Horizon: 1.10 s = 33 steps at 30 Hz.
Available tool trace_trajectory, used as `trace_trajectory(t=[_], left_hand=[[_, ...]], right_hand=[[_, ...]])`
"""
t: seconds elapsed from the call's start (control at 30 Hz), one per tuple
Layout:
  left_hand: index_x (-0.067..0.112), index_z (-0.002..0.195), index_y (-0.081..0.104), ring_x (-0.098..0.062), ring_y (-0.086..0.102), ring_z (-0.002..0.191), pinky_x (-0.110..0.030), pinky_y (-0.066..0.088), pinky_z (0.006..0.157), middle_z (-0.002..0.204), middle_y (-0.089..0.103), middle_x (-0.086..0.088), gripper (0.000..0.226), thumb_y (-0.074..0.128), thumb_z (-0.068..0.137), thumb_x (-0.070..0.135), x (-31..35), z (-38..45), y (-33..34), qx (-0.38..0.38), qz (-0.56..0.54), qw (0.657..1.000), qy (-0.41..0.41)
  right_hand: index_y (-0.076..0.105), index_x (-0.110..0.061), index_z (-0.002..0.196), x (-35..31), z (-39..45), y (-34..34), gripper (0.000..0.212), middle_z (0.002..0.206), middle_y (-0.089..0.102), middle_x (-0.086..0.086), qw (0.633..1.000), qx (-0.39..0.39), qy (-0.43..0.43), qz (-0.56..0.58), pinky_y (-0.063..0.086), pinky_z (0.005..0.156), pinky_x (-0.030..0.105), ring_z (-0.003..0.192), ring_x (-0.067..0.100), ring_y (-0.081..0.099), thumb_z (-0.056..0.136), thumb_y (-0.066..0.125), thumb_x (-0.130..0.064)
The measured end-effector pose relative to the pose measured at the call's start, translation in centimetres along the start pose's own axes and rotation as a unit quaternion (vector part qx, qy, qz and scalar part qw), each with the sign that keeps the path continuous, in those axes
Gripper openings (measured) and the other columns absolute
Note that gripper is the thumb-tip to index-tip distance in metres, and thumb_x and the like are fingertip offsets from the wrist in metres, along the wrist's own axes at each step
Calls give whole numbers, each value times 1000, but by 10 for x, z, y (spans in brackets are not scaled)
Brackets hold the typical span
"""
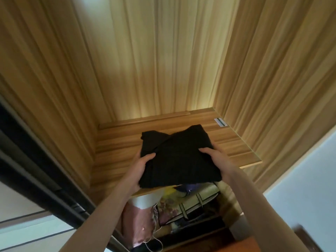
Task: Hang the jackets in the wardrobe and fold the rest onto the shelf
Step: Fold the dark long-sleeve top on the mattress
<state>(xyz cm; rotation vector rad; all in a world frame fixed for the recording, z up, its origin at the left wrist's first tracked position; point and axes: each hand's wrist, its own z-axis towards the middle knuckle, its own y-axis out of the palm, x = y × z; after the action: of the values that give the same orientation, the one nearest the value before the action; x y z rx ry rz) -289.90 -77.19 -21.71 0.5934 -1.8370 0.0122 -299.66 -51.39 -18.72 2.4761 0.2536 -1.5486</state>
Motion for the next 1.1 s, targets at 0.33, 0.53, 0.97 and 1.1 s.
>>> trace_trajectory(t=[0.33,0.53,0.97,1.1], left_hand=[[74,108,59,-16,75,103,-38,63,81,126,69,8,47,67,100,29,-21,58,8,58,20,998,18],[68,108,63,-26,71,114,-53,57,100,130,70,0,41,69,100,28,-39,76,7,78,11,997,-8],[33,150,47,-28,61,125,-54,51,108,137,61,-4,52,62,104,16,-42,82,25,149,72,984,69],[19,150,44,-32,51,132,-49,48,108,140,57,-7,53,63,101,27,-41,77,33,291,390,860,156]], right_hand=[[56,-47,136,3,106,-6,43,127,66,-2,992,-19,-59,-108,59,81,31,108,19,69,99,67,-30],[57,-52,115,27,125,-10,36,116,68,-16,985,9,-88,-149,52,69,12,96,-4,67,100,66,-20],[46,-28,149,33,147,-16,48,131,57,-8,960,47,-116,-252,45,104,36,133,21,53,103,61,-25],[52,-22,143,36,135,-11,38,133,58,0,855,144,-289,-405,46,97,33,122,20,57,107,49,-31]])
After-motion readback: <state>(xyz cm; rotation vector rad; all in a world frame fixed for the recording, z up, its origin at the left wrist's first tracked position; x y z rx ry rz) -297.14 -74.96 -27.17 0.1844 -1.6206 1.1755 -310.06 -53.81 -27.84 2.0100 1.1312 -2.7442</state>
